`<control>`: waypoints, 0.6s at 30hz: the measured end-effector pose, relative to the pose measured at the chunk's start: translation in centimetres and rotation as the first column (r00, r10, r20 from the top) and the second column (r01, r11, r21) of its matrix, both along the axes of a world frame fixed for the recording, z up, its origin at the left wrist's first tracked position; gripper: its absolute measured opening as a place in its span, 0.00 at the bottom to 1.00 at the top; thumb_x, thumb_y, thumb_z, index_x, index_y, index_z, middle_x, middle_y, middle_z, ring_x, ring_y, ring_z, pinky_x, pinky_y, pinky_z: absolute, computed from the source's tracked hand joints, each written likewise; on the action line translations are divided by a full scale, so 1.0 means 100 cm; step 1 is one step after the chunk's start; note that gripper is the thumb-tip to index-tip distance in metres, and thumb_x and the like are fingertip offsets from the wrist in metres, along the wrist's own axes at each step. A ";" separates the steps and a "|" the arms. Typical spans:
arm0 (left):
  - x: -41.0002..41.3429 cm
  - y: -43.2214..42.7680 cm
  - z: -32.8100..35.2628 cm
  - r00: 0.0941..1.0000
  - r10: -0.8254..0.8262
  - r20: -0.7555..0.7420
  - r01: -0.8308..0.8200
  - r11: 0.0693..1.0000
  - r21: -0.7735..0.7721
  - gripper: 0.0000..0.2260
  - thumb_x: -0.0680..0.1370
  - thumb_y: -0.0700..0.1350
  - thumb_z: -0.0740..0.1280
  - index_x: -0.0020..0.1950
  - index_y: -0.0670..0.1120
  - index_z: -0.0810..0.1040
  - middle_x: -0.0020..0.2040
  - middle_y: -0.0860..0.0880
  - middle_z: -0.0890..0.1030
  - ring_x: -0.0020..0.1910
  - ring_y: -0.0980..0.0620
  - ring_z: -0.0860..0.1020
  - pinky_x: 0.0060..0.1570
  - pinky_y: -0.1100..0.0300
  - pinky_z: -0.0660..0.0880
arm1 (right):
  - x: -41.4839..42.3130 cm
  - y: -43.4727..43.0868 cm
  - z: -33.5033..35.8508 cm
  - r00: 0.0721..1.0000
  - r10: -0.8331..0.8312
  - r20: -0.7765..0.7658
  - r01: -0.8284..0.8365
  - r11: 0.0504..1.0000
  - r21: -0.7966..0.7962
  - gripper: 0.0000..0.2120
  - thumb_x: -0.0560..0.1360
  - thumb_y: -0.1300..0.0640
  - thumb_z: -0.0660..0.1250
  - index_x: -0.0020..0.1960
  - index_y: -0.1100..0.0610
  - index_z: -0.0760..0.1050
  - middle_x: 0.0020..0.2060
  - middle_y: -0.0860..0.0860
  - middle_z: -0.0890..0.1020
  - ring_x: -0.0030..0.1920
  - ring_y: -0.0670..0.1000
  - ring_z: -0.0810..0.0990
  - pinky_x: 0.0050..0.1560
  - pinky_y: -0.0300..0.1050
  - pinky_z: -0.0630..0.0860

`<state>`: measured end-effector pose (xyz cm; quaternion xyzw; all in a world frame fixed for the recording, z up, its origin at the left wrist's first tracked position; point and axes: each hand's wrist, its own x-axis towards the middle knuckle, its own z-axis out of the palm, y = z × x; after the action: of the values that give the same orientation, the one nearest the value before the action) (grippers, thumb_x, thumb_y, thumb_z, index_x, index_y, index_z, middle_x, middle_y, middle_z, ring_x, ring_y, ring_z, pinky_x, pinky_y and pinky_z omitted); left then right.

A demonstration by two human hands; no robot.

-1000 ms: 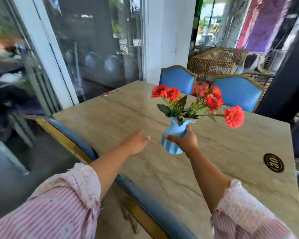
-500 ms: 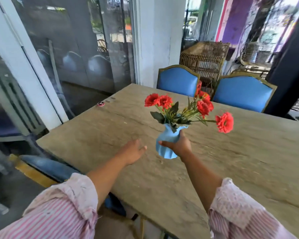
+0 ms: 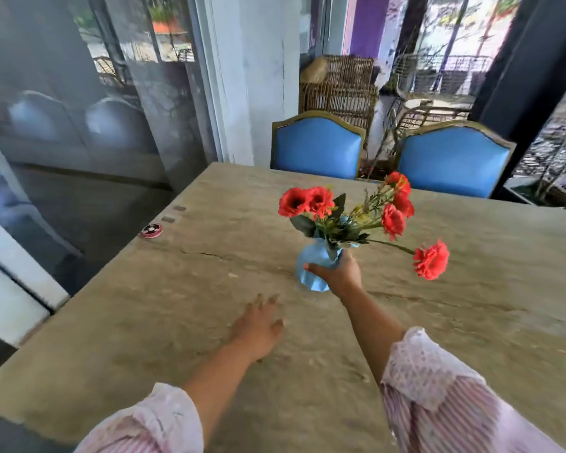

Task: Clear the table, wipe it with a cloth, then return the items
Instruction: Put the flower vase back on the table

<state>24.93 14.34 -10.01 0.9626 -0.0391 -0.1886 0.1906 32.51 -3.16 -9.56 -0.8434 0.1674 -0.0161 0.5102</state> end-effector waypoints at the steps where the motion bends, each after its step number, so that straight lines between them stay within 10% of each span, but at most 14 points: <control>1: 0.005 0.001 -0.007 1.000 -0.009 -0.007 0.009 0.999 0.036 0.26 0.81 0.52 0.54 0.77 0.52 0.50 0.78 0.44 0.51 0.77 0.45 0.52 0.74 0.50 0.56 | 0.008 0.002 -0.003 1.000 -0.008 -0.004 0.008 1.000 -0.002 0.34 0.61 0.46 0.79 0.60 0.58 0.69 0.52 0.54 0.77 0.54 0.58 0.76 0.45 0.47 0.71; 18: 0.026 0.011 -0.063 0.990 -0.094 -0.103 0.104 0.990 0.098 0.29 0.80 0.60 0.47 0.75 0.57 0.33 0.75 0.50 0.28 0.74 0.45 0.30 0.72 0.40 0.37 | 0.072 0.022 -0.016 0.999 -0.013 -0.030 0.010 0.995 -0.104 0.42 0.61 0.46 0.79 0.67 0.57 0.64 0.63 0.55 0.72 0.62 0.58 0.72 0.55 0.52 0.72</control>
<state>27.51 15.43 -16.32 0.9576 -0.0676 -0.2466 0.1325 39.73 -0.92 -11.19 -0.8680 0.1790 -0.0149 0.4630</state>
